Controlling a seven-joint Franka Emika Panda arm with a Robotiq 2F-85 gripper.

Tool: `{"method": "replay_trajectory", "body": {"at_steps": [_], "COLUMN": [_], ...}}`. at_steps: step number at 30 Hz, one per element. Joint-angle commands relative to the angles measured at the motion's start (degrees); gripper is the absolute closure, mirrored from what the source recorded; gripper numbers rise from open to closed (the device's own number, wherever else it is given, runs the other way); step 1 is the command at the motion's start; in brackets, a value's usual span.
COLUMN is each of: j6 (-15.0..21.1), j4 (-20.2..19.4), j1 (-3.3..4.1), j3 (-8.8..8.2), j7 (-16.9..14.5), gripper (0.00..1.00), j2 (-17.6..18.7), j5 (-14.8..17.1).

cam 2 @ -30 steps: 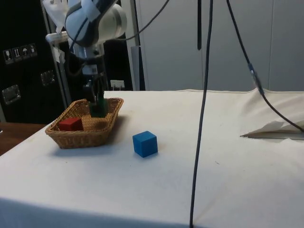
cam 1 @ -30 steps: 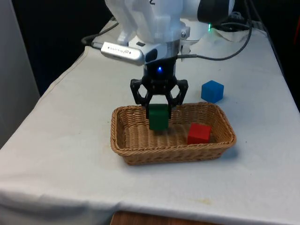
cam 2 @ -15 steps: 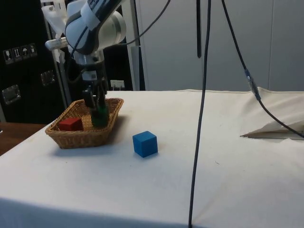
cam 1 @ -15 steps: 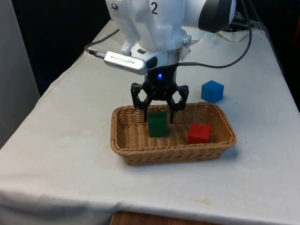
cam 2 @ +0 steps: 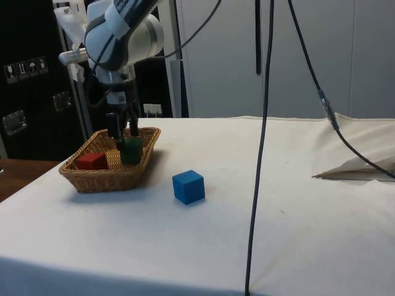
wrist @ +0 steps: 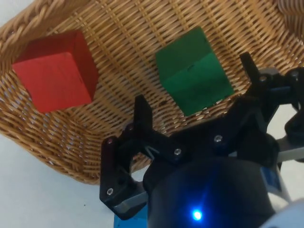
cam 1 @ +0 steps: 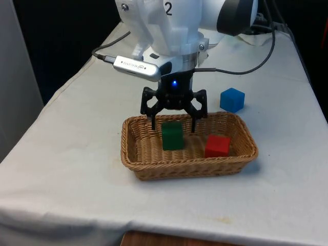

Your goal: Pick up exactly two blocks and place them into the basket.

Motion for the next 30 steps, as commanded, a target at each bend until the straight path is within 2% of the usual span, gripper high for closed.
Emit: {"method": "replay_trajectory", "body": {"at_steps": [1, 2, 5, 10, 11, 12, 20, 21, 22, 28, 29, 30], "j6": [-0.4, 0.0, -1.1, -1.1, -1.9, -1.1, -1.4, -1.9, -1.4, -1.6, -1.5, -1.9], "j4": [-0.5, 0.0, -1.9, -4.4, -3.2, -5.6, -10.0, -9.3, -11.1, -15.0, -15.5, -14.7], "j1": [0.23, 0.0, 1.03, 1.72, 1.09, 1.95, 2.92, 2.35, 3.15, 4.01, 4.07, 3.5], "j3": [-0.17, 0.0, -0.63, -0.52, -0.11, -0.52, -0.52, -0.06, -0.52, -0.23, -0.17, 0.23], "j7": [0.1, 0.0, 0.5, 1.1, 0.8, 1.3, 2.2, 1.8, 2.5, 4.0, 4.1, 3.6], "gripper": [0.0, 0.0, 0.0, 0.0, 0.0, 0.0, 0.0, 0.0, 0.0, 0.0, 0.0, 0.0], "j2": [-0.7, 0.0, -2.8, -5.2, -4.6, -6.2, -10.8, -10.3, -11.9, -16.3, -16.8, -16.1], "j5": [-0.1, 0.0, -0.5, -1.3, -1.0, -1.6, -3.2, -2.9, -3.7, -5.4, -5.7, -5.3]}}
